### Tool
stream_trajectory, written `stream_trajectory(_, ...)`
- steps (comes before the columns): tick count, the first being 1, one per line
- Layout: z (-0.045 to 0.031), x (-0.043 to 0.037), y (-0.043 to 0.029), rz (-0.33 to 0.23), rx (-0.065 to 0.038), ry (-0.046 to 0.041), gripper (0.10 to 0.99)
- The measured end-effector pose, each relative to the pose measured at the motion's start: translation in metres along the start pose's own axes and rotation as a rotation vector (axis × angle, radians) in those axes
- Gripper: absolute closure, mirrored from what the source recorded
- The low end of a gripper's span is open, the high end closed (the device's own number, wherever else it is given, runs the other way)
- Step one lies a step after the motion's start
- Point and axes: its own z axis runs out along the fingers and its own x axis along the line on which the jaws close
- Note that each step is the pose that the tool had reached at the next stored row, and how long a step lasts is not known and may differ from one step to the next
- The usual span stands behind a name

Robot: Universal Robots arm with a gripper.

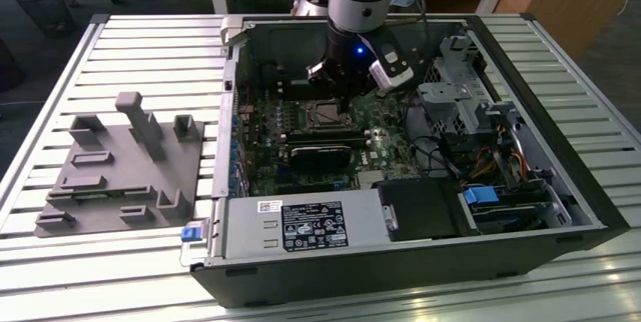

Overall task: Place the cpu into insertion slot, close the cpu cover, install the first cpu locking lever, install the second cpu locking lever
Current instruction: 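Install the second cpu locking lever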

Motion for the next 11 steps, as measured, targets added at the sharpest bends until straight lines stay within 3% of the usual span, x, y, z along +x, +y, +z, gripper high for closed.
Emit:
stream_trajectory(4,0.0002,0.0001,-0.0020,0.000,-0.021,-0.0005,0.980)
stream_trajectory(7,0.0004,0.0001,-0.0030,0.000,-0.031,-0.0008,0.980)
stream_trajectory(9,0.0007,0.0002,-0.0042,0.001,-0.047,-0.0013,0.980)
stream_trajectory(11,0.0015,0.0003,-0.0070,0.001,-0.052,-0.0016,0.980)
